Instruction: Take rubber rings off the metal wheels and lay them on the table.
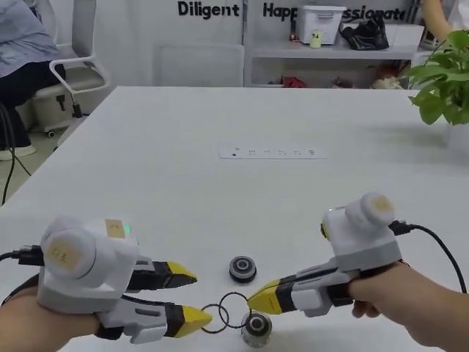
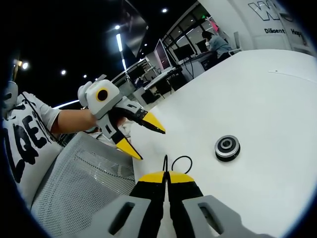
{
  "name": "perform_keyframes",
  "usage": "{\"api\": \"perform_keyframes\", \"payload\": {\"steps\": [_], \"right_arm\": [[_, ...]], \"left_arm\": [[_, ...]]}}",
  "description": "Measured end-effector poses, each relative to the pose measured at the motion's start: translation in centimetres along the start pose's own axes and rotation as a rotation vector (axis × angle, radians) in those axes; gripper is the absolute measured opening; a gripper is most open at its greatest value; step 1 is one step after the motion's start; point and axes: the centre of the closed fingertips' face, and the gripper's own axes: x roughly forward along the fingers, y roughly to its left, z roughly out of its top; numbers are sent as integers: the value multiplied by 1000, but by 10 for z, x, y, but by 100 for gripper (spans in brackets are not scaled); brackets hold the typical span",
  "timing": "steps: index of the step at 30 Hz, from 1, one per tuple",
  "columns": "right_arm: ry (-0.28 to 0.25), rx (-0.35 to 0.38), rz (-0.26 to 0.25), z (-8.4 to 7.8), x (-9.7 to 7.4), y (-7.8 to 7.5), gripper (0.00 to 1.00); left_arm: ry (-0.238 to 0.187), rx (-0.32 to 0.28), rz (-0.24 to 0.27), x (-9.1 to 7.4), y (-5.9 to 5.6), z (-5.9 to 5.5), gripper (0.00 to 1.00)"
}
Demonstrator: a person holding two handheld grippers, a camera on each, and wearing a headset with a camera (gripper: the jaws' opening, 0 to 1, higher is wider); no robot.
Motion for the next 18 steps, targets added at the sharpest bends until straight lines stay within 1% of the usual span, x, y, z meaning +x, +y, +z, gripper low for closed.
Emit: {"api": "perform_keyframes", "payload": {"steps": [13, 18], "right_arm": [[14, 1, 2, -2, 7, 0, 0], [19, 0, -3, -2, 10, -3, 0]], "left_arm": [[7, -8, 3, -2, 0, -6, 37], [7, -13, 7, -2, 1, -7, 37]]}}
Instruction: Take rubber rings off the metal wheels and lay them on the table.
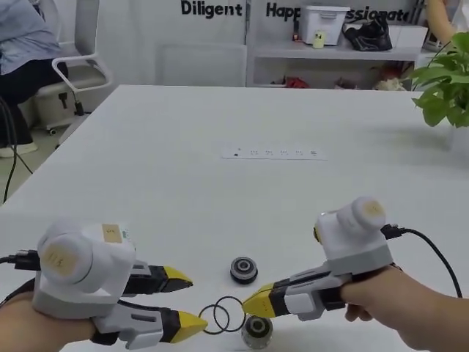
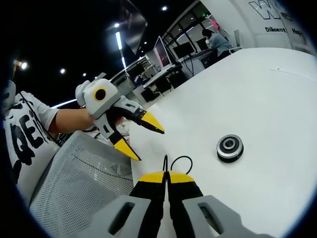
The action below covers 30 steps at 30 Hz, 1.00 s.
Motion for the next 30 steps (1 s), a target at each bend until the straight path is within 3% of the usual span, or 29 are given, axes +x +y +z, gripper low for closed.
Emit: {"api": "perform_keyframes", "payload": {"steps": [30], "right_arm": [[42, -39, -27, -6, 18, -6, 0]], "left_arm": [[4, -13, 7, -1, 4, -4, 37]]}}
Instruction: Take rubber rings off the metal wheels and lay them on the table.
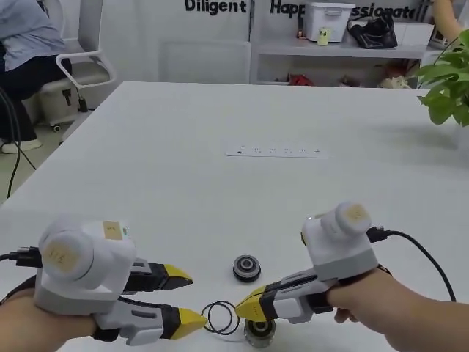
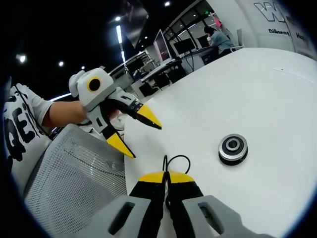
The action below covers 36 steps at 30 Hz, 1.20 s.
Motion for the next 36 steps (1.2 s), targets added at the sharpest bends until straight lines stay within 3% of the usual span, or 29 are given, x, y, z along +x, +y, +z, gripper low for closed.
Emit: {"api": "perform_keyframes", "payload": {"steps": [36], "right_arm": [[41, -53, -46, -6, 11, -7, 0]], "left_arm": [[11, 0, -5, 2, -3, -2, 36]]}}
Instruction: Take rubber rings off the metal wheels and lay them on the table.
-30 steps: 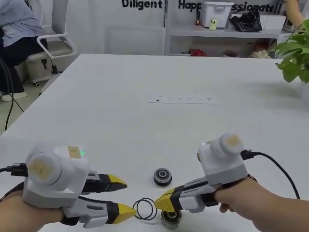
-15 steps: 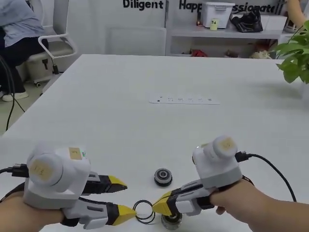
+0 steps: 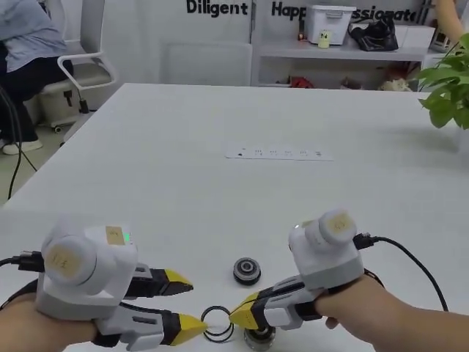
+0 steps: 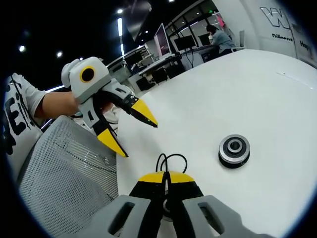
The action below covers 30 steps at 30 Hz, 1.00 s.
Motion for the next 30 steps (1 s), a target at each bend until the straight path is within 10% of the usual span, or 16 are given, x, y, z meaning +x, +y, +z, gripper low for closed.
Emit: {"api": "perform_keyframes", "payload": {"steps": [30], "right_arm": [[-17, -43, -24, 4, -5, -6, 10]], "left_arm": [[-3, -10, 13, -2, 7, -1, 36]]}}
